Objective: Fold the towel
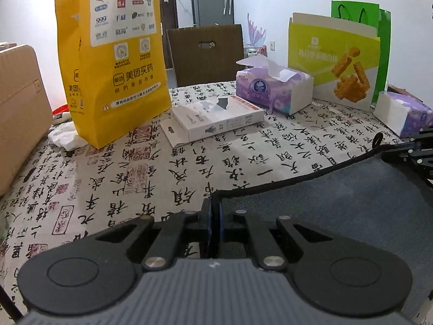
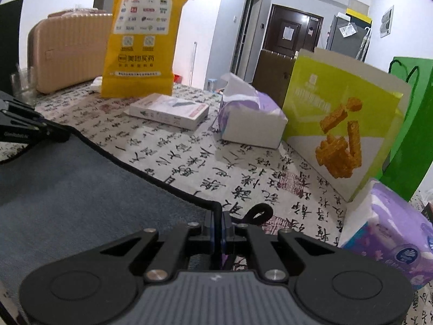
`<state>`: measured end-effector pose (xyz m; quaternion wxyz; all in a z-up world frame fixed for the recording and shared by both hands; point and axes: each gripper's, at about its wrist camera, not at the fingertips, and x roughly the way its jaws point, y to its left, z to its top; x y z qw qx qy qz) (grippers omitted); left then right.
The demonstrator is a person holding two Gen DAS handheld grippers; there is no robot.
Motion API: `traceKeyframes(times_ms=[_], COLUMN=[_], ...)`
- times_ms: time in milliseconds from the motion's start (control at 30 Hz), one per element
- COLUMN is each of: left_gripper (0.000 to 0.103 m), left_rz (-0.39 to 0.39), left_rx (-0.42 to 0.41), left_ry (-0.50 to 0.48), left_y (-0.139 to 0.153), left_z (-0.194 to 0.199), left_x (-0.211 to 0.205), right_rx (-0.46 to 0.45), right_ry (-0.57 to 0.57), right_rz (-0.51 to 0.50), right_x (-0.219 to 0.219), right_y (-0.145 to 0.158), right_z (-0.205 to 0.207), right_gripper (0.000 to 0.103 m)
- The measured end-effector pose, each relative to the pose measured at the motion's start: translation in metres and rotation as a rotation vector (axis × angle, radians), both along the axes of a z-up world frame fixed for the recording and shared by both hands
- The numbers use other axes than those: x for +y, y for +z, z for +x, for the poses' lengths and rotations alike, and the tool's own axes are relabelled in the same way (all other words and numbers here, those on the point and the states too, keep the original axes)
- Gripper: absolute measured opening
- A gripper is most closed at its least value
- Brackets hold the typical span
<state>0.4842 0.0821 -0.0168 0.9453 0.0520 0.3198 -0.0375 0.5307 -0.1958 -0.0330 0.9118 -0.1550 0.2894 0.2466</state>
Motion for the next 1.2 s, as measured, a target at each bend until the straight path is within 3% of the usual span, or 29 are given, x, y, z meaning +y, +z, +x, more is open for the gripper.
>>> traceKeyframes(times_ms=[133,200,333,400,433,500,600,667,733,1200], left_gripper=[0.01,0.017,0.049,0.059,0.07,0.083,0.088,0.094,0.098,0.101], left_rz=[-0.005,-0.005,0.008,0.008,0.007,0.008,0.005,0.003,0.008,0.009], left_rx=[0.025,0.027,0.03,0.032,0.031,0.026,0.01,0.006,0.001,-0.045], left_ry=[0.001,0.009,0.033,0.037,0.041,0.047,0.039,0.041,0.029,0.003], left_y=[-0.006,-0.006,-0.003,-0.001,0.001,0.007,0.017,0.024,0.03,0.075], left_z=[0.004,0.004,0.004,0.003,0.002,-0.003,-0.012,-0.02,-0.029,-0.113], left_x=[0.002,0.003,0.007,0.009,0.009,0.01,0.008,0.006,0.003,-0.015], right_rx=[0.019,0.017,-0.001,-0.006,-0.009,-0.018,-0.033,-0.046,-0.065,-0.106], right_ry=[-0.013,-0.023,-0.044,-0.056,-0.06,-0.069,-0.075,-0.079,-0.078,-0.068], right_rz=[0.011,0.012,0.008,0.006,0.008,0.015,0.023,0.021,0.017,0.035], right_x=[0.0,-0.001,-0.004,-0.005,-0.006,-0.008,-0.01,-0.011,-0.013,-0.019], right_y=[-0.007,-0.006,-0.002,0.0,0.002,0.008,0.018,0.027,0.035,0.081], right_z=[0.005,0.007,0.007,0.006,0.005,0.002,-0.005,-0.012,-0.023,-0.104], right_gripper=[0.006,0.01,0.023,0.031,0.038,0.048,0.062,0.076,0.082,0.089])
